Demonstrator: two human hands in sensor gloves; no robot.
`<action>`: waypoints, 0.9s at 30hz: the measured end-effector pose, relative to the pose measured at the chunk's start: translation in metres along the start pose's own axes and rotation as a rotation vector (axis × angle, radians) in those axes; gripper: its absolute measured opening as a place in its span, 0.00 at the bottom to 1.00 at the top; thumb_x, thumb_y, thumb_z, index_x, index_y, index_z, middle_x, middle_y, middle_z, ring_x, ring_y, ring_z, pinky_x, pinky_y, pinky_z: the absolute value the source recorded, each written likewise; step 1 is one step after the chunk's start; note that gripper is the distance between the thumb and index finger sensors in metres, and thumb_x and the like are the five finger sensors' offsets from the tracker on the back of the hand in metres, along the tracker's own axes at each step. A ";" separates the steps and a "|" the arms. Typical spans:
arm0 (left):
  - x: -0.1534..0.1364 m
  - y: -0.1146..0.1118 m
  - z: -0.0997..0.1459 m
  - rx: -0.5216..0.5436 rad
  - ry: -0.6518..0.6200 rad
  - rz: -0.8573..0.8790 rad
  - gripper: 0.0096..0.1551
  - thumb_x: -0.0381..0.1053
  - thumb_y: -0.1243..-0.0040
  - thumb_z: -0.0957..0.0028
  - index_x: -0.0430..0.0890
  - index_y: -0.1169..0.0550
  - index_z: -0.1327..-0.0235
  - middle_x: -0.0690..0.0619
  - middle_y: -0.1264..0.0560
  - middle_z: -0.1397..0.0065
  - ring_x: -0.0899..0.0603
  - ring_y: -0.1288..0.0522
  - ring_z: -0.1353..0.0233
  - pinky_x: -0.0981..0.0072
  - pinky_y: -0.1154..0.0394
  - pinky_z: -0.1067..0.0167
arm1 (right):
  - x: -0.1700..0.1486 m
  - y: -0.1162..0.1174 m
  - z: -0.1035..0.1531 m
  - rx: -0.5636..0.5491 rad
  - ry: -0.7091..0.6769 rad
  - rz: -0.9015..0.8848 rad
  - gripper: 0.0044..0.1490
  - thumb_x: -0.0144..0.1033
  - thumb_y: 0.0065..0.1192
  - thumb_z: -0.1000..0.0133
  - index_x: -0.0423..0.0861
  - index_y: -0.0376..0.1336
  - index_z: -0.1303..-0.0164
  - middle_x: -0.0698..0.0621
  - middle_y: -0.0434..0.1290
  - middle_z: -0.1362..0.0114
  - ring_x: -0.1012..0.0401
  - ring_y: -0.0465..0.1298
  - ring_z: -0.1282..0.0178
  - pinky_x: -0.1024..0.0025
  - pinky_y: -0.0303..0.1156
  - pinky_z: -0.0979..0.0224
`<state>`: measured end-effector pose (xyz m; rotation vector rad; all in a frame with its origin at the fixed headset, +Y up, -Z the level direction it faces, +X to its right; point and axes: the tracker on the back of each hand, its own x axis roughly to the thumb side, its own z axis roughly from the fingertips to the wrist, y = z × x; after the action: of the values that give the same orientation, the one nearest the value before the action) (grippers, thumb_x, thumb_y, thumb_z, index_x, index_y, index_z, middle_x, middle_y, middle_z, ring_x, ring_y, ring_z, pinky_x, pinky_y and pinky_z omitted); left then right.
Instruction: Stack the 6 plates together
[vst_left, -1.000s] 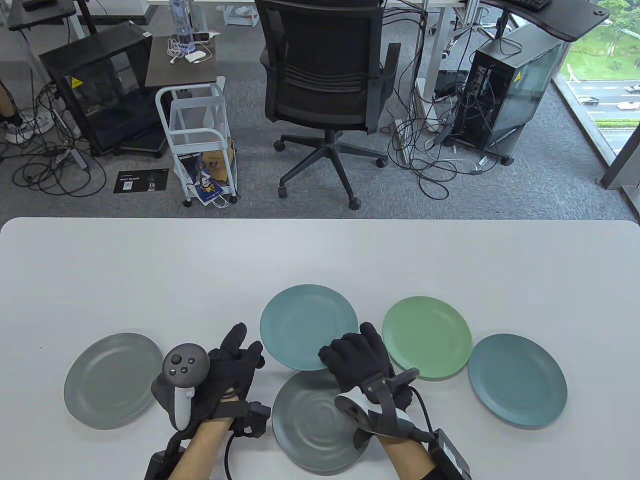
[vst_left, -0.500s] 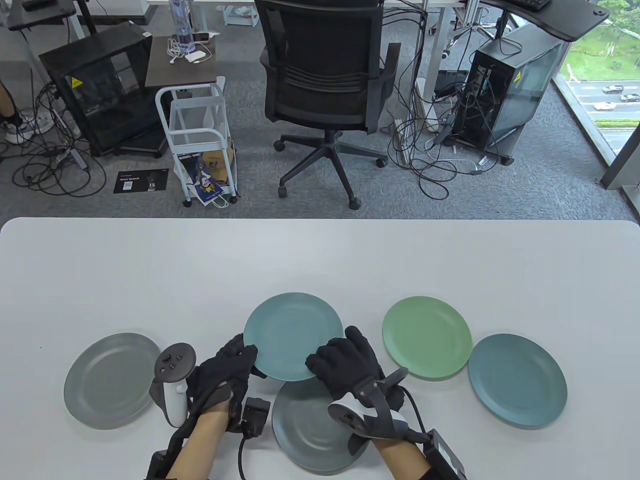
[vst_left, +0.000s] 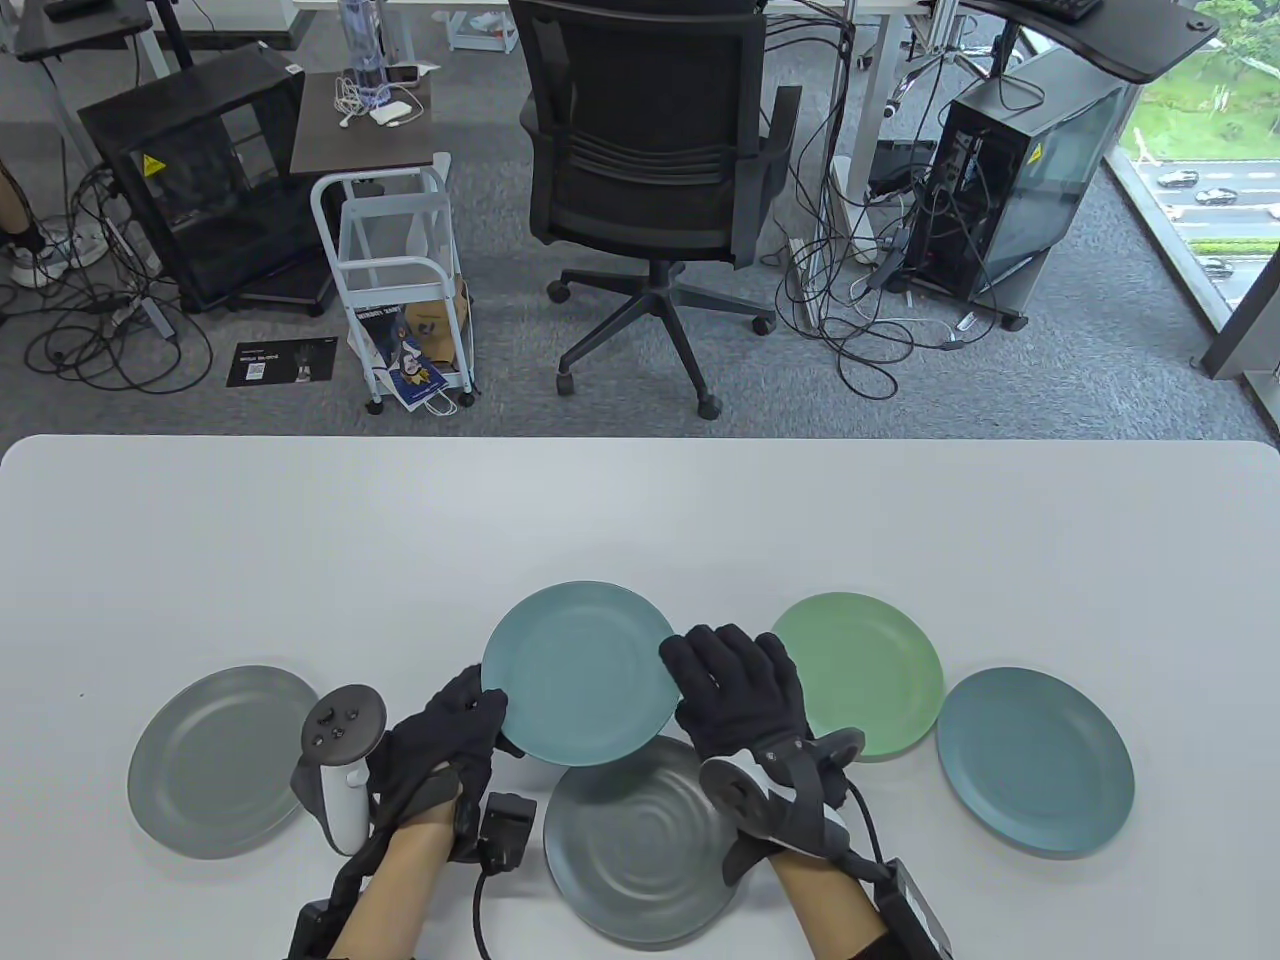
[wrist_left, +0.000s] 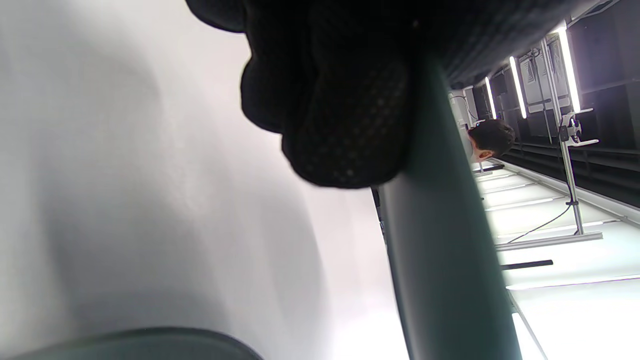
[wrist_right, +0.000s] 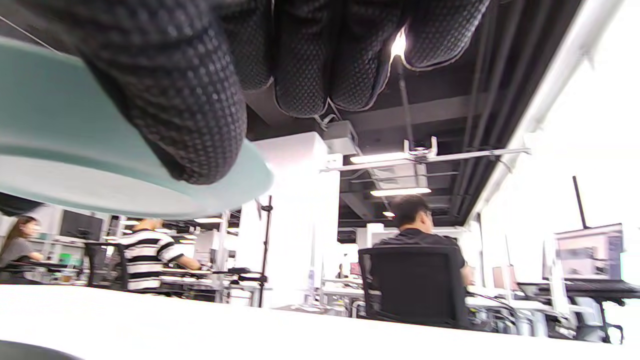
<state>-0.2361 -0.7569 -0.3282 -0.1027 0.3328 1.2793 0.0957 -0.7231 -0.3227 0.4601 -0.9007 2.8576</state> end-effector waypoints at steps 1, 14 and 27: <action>0.000 -0.001 0.000 -0.005 -0.003 -0.005 0.33 0.57 0.36 0.58 0.47 0.25 0.40 0.56 0.10 0.65 0.51 0.17 0.45 0.52 0.37 0.24 | -0.007 0.001 0.000 0.009 0.023 0.010 0.46 0.48 0.76 0.50 0.60 0.53 0.24 0.57 0.63 0.19 0.55 0.63 0.20 0.48 0.55 0.16; 0.007 -0.013 -0.001 -0.106 -0.040 -0.148 0.31 0.54 0.37 0.58 0.49 0.23 0.40 0.54 0.10 0.66 0.50 0.17 0.45 0.50 0.38 0.23 | -0.033 0.008 0.002 0.063 0.125 0.010 0.43 0.48 0.73 0.48 0.60 0.55 0.24 0.57 0.65 0.20 0.54 0.64 0.21 0.47 0.55 0.17; 0.012 -0.023 -0.001 -0.211 -0.052 -0.273 0.30 0.53 0.38 0.58 0.50 0.22 0.40 0.53 0.10 0.66 0.49 0.18 0.45 0.49 0.41 0.21 | -0.037 0.007 0.002 0.092 0.165 0.009 0.41 0.49 0.72 0.48 0.60 0.56 0.25 0.57 0.67 0.21 0.54 0.65 0.21 0.47 0.55 0.17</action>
<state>-0.2111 -0.7532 -0.3348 -0.2845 0.1322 1.0410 0.1302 -0.7307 -0.3374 0.2247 -0.7486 2.9021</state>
